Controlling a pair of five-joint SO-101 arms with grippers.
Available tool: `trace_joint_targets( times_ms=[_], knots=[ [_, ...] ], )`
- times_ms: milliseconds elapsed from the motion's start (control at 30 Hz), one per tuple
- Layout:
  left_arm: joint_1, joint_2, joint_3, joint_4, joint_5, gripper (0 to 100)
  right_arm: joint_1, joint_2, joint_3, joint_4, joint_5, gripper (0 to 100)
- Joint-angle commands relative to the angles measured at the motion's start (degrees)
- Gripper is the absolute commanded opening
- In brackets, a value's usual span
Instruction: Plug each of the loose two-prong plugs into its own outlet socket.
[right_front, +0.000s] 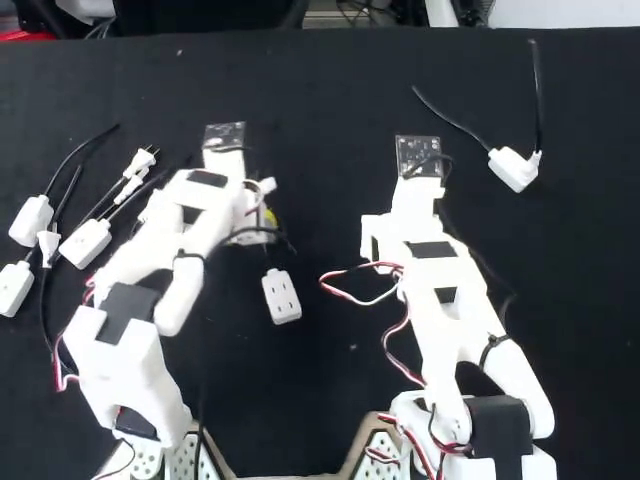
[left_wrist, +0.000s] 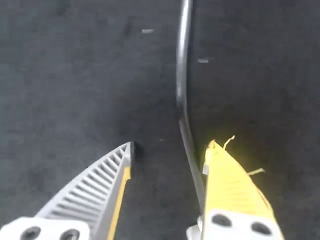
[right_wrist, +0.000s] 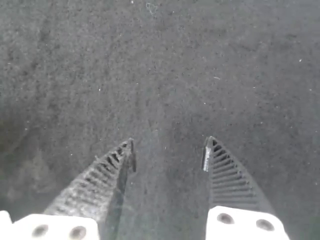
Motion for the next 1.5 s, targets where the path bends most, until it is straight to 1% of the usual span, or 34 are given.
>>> trace_joint_targets(
  times_ms=[0,67,233,367,500,633,733,800,867,933,1067,1200,1367,1467],
  knots=[
    [-5.41,-4.40,2.86,4.22,1.32,23,0.88,-1.98,-3.47,0.53,-0.44,21.5],
    [-6.81,-7.30,4.97,4.92,0.53,23,0.88,-1.98,-3.47,0.53,-0.44,21.5],
    [-11.38,-14.86,13.76,4.84,-6.86,23,0.88,-1.98,-3.38,0.53,-0.35,21.5],
    [-15.34,-21.63,20.97,4.92,-14.15,23,0.88,-1.98,-3.30,0.35,-0.35,21.5],
    [-16.84,-31.65,24.31,5.80,-17.67,23,0.88,-1.98,-3.30,0.26,-0.35,21.5],
    [-14.64,-42.90,24.57,12.40,-21.71,24,0.88,-1.98,-3.21,0.44,-0.35,21.5],
    [-12.35,-49.32,25.19,16.88,-26.29,24,0.88,-1.98,-3.21,0.53,-0.35,21.5],
    [-10.59,-52.04,26.95,18.73,-32.09,24,0.88,-1.98,-3.21,0.53,-0.35,21.5],
    [-8.13,-53.36,30.37,18.81,-39.03,24,0.88,-1.98,-3.30,0.53,-0.35,21.5],
    [-5.05,-53.27,34.59,17.23,-42.37,24,1.05,-1.98,-3.47,0.53,-0.35,21.5],
    [0.84,-51.78,41.89,7.74,-38.77,24,2.73,-2.51,-3.82,0.70,-0.44,21.5],
    [4.88,-50.02,45.32,-2.11,-31.82,24,4.22,-2.33,-4.35,0.70,-0.70,21.5],
    [10.95,-47.82,45.49,-8.18,-21.98,23,3.96,-2.07,-4.26,0.70,-0.70,21.5],
    [12.70,-45.71,45.23,-12.48,-15.82,23,3.96,-2.07,-4.26,0.70,-0.70,21.5]
  ],
)
